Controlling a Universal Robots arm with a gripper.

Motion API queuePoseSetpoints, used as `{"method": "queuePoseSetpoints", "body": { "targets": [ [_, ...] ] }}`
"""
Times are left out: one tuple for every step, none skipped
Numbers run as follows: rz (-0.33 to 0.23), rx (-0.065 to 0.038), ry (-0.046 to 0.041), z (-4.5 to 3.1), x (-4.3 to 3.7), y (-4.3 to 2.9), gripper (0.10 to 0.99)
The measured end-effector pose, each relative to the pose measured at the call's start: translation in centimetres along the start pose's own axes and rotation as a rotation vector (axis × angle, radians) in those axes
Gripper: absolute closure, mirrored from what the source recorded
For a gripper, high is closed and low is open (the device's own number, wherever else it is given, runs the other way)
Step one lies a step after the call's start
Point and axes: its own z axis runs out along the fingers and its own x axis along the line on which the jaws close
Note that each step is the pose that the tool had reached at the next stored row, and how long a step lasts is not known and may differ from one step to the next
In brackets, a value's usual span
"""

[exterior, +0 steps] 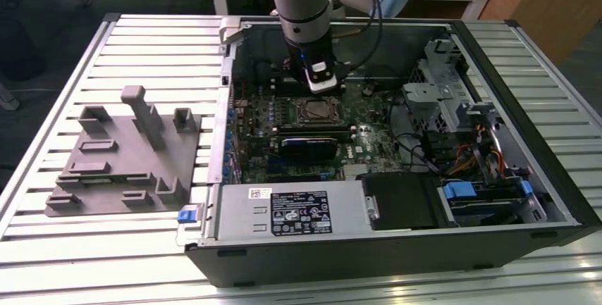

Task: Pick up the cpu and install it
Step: 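Install the first cpu locking lever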

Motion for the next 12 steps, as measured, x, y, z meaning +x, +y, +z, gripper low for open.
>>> {"method": "queuePoseSetpoints", "body": {
  "targets": [
    [0.003, 0.001, -0.0007, 0.03, 0.01, -0.01, 0.98],
    [0.005, 0.001, -0.0009, 0.06, 0.01, -0.02, 0.98],
    [0.005, 0.002, -0.001, 0.07, 0.02, -0.03, 0.98],
    [0.005, 0.002, -0.0009, 0.08, 0.01, -0.03, 0.98],
    [0.005, 0.002, -0.0008, 0.1, -0.03, -0.02, 0.98],
    [0.005, 0.001, -0.0011, 0.13, -0.11, 0.02, 0.98],
    [0.005, 0.001, -0.001, 0.15, -0.19, 0.05, 0.98],
    [0.006, 0.0, -0.0005, 0.16, -0.26, 0.07, 0.98],
    [0.006, -0.002, 0.0004, 0.18, -0.32, 0.09, 0.98],
    [0.007, -0.005, 0.0014, 0.18, -0.35, 0.11, 0.98],
    [0.007, -0.006, 0.0018, 0.19, -0.36, 0.12, 0.98],
    [0.007, -0.006, 0.0019, 0.17, -0.36, 0.12, 0.98]
  ]
}}
